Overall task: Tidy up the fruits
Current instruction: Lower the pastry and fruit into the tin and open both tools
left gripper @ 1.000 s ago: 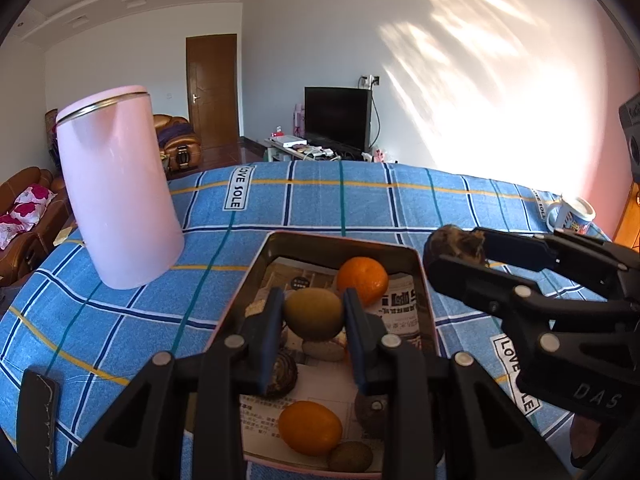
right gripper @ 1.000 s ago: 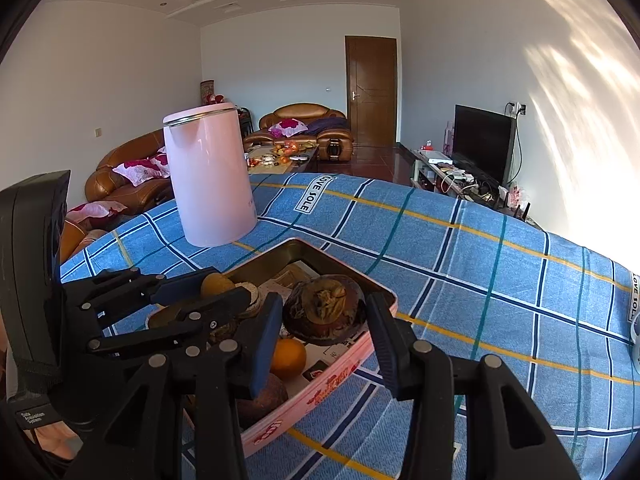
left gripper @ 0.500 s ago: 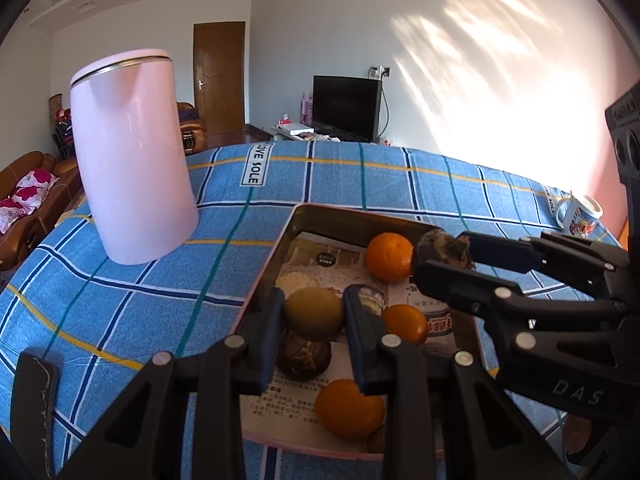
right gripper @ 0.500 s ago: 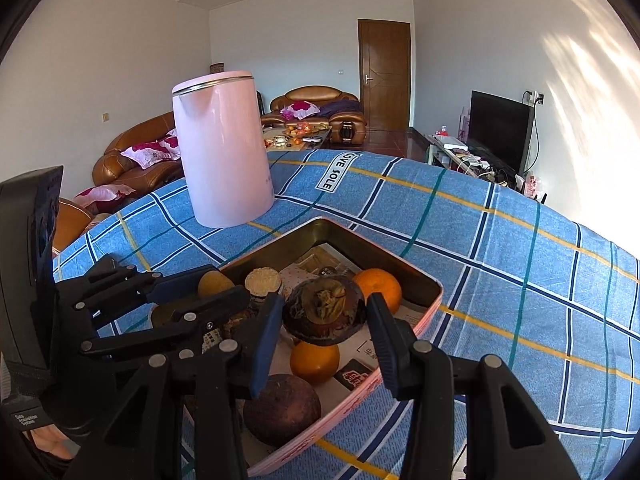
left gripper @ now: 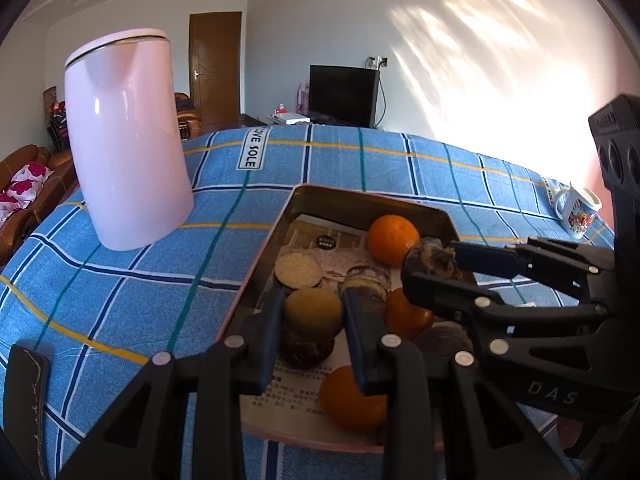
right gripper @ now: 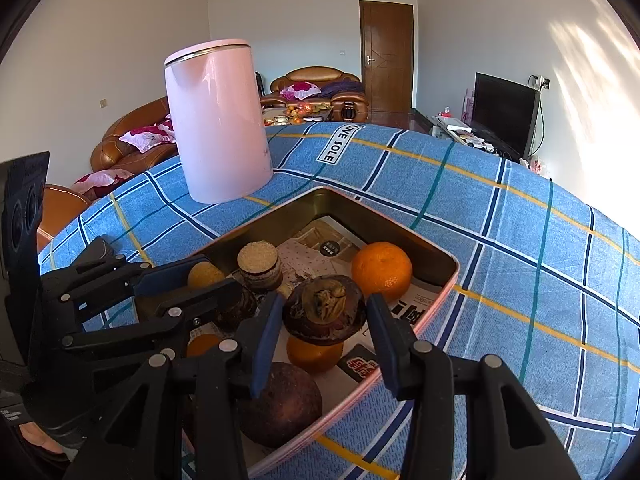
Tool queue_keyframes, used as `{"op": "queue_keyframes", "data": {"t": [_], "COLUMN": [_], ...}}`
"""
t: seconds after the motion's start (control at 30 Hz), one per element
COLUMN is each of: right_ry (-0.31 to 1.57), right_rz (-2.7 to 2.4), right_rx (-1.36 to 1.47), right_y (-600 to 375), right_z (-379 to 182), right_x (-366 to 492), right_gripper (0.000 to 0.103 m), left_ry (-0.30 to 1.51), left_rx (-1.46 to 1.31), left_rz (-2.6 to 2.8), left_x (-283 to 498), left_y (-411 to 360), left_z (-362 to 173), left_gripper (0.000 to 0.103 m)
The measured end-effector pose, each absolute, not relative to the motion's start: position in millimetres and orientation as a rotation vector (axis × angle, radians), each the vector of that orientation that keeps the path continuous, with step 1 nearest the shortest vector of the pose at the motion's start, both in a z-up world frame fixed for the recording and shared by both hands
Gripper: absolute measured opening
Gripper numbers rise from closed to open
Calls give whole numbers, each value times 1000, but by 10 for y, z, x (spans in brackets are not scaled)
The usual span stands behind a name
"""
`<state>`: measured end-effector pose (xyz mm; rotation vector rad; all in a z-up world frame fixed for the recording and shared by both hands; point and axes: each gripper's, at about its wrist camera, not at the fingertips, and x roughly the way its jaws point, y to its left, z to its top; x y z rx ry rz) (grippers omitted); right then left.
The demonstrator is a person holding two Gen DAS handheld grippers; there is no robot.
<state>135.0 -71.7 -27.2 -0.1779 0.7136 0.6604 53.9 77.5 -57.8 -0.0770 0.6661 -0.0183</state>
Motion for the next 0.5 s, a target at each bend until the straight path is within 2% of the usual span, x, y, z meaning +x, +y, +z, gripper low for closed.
{"op": "queue_keyframes", "data": {"t": [0.37, 0.43, 0.5], "right_ry": [731, 730, 734], "right_rz": [677, 676, 671], "right_rx": [-184, -198, -195], "right_y": [-701, -688, -694], "right_z": [-332, -337, -347], "right_x": [1353, 1339, 1347], "right_gripper": [46, 48, 56], "left_ry": [687, 693, 691], "left_rx": [-89, -98, -107], "left_rz": [-10, -11, -10], "left_x": [551, 552, 543], "left_y": [813, 836, 857], "left_z": [-600, -608, -607], "left_gripper": [32, 32, 33]}}
